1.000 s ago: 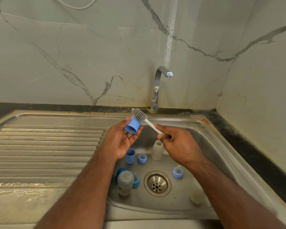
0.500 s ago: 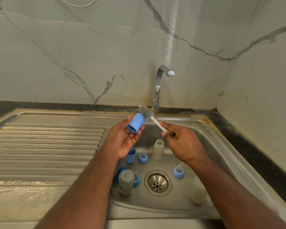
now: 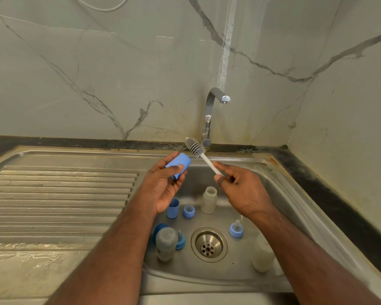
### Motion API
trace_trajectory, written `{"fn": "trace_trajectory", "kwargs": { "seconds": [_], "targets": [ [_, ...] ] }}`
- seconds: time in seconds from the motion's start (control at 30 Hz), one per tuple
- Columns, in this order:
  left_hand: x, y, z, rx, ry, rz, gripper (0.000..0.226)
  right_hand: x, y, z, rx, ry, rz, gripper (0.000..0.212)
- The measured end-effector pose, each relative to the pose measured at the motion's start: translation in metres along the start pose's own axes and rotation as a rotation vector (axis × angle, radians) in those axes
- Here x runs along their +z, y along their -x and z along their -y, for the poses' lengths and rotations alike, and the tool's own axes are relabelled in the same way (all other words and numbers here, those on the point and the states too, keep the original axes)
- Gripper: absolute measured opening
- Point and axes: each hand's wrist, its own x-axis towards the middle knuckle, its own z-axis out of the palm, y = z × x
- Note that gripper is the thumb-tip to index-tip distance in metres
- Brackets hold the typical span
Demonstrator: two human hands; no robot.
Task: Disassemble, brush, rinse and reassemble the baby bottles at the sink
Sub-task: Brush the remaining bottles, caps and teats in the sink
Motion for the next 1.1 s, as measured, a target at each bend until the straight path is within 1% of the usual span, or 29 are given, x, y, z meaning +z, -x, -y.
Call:
{"fn": "trace_trajectory", "kwargs": {
  "seconds": [0.07,0.1,0.2,0.27,0.37,0.47,0.57,0.7,0.83,0.9,0.97,1.03,1.1],
  "targets": [
    [0.000,-0.001,0.001,0.027,-0.039,-0.020,0.047,-0.001,-0.001,-0.002,0.017,-0.022,0.017,0.042],
    [0.000,-0.002,0.002,0.030,-0.041,-0.032,0.045,-0.001,0.000,-0.003,0.017,-0.031,0.025,0.042],
    [0.001,-0.001,0.001,0.031,-0.037,-0.053,0.026,0.000,0.001,-0.002,0.002,0.000,0.053,0.042],
    [0.000,-0.003,0.001,0.045,0.008,-0.059,0.018,0.001,0.002,-0.001,0.005,0.013,0.076,0.041],
    [-0.005,-0.007,0.002,0.054,0.105,-0.076,0.024,0.005,0.002,-0.001,0.017,-0.020,0.157,0.038],
    [-0.006,-0.007,0.001,0.029,0.153,-0.044,0.030,0.008,0.005,0.001,-0.018,-0.015,0.205,0.038],
    [-0.003,-0.004,-0.001,0.006,0.166,-0.035,0.029,0.008,0.004,-0.001,-0.028,0.003,0.189,0.038],
    [0.000,-0.003,-0.001,-0.004,0.149,-0.038,0.031,0.006,0.000,-0.002,-0.014,0.012,0.104,0.039],
    [0.002,-0.002,-0.001,-0.030,0.137,-0.016,0.033,0.006,0.003,-0.002,-0.034,-0.070,0.162,0.036],
    [0.003,-0.001,0.000,-0.045,0.140,0.010,0.037,0.007,-0.001,-0.003,-0.007,-0.041,0.118,0.038],
    [0.004,0.001,-0.001,-0.057,0.156,0.034,0.035,0.007,-0.004,-0.004,0.013,-0.051,0.069,0.040],
    [0.004,0.002,-0.001,-0.053,0.166,0.037,0.037,0.006,-0.002,-0.004,-0.017,-0.131,0.086,0.038],
    [0.003,0.002,-0.002,-0.045,0.174,0.029,0.037,0.007,0.002,-0.003,-0.036,-0.142,0.149,0.035]
  ]
}}
